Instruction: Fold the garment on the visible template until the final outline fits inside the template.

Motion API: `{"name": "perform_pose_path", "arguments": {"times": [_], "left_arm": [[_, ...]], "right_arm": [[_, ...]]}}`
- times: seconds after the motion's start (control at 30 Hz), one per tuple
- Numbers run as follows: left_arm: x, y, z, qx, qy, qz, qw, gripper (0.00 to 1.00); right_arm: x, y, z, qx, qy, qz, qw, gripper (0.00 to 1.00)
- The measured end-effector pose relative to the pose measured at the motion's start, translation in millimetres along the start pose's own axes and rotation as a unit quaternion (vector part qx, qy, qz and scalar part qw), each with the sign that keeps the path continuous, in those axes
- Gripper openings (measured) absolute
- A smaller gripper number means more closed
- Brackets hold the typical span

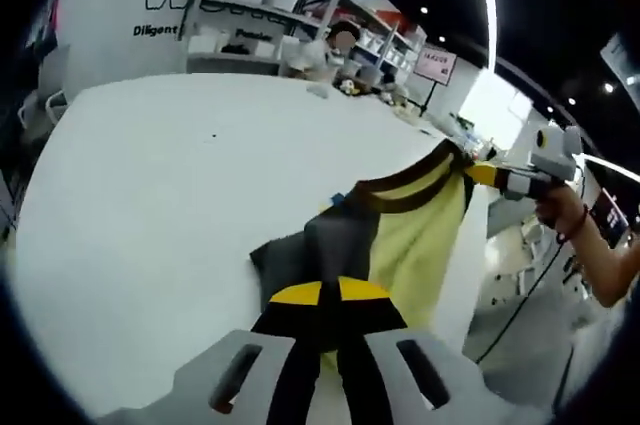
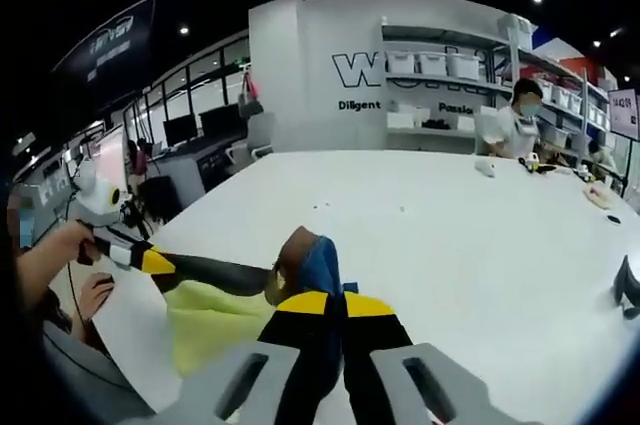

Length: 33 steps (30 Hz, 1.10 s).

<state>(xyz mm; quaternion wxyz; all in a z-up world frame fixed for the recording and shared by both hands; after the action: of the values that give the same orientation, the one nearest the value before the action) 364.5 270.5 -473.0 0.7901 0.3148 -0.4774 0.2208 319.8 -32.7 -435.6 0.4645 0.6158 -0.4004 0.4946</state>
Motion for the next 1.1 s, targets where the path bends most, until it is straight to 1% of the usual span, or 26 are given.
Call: {"name": "perform_pose_path", "arguments": {"times": [0.07,0.13,0.17,0.23,0.27,0.4,0.53,0.7,0.73,0.77,0.83,0.93,0.97,1.03,1.1], "left_arm": [[12.2,12.1,0.7,0.015,-0.015,0.018,0.9996,0.01],[22.0,21.1,4.0,0.018,-0.024,0.035,0.9989,0.01],[28.4,28.2,6.5,0.02,-0.014,0.045,0.9987,0.01],[40.4,37.9,10.4,0.021,-0.008,0.073,0.9971,0.01],[45.2,44.6,12.3,0.023,-0.005,0.075,0.9969,0.01],[56.1,57.4,20.8,0.023,-0.014,0.091,0.9955,0.01],[60.6,64.2,25.7,0.027,-0.019,0.099,0.9946,0.01],[68.3,75.2,33.1,0.033,-0.009,0.112,0.9931,0.01],[71.9,78.8,36.2,0.031,0.002,0.11,0.9934,0.01],[75.0,82.1,38.2,0.032,0.004,0.11,0.9934,0.01],[80.2,86.2,42.0,0.03,-0.008,0.12,0.9922,0.01],[88.0,93.1,46.1,0.034,-0.016,0.129,0.991,0.01],[92.4,97.7,48.9,0.035,-0.019,0.133,0.9902,0.01],[96.4,101.4,51.9,0.033,-0.027,0.141,0.9891,0.01],[104.2,108.7,57.3,0.031,-0.03,0.148,0.9881,0.01]], "right_arm": [[5.5,1.1,-1.4,0.001,0.002,0.008,1.0,0.0],[10.0,1.7,-2.9,0.002,0.005,0.014,0.9999,0.0],[13.3,1.7,-4.1,0.003,0.006,0.02,0.9998,0.0],[18.1,1.8,-6.8,0.008,0.013,0.023,0.9996,0.0],[21.1,1.9,-7.8,0.01,0.016,0.026,0.9995,0.0],[31.7,3.5,-10.4,0.014,0.015,0.043,0.9989,0.0],[42.3,6.4,-15.1,0.02,0.023,0.052,0.9982,0.0],[64.7,12.4,-21.5,0.03,0.059,0.076,0.9949,0.0],[72.4,14.5,-22.6,0.03,0.069,0.084,0.9936,0.0],[77.9,16.2,-23.5,0.03,0.074,0.09,0.9927,0.0],[83.9,18.0,-25.2,0.032,0.077,0.097,0.9918,0.0],[92.9,20.8,-28.5,0.034,0.083,0.108,0.9901,0.0],[97.8,22.5,-30.6,0.035,0.09,0.114,0.9888,0.0],[101.8,24.2,-31.9,0.035,0.096,0.119,0.9877,0.0],[111.2,29.6,-35.9,0.036,0.106,0.125,0.9858,0.0]]}}
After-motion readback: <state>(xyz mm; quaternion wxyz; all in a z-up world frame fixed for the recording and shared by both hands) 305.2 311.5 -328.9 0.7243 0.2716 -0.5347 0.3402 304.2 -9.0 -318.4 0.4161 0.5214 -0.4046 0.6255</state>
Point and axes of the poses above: the point that each gripper's makers call its tool centre point, and the gripper's own axes: y roughly backward along the fingers, z roughly to its right, x roughly out of its top, the point moved 7 cm from there along y, roughly backward along the fingers, and after that the axes turned 15 degrees about z, right-handed, at the moved point
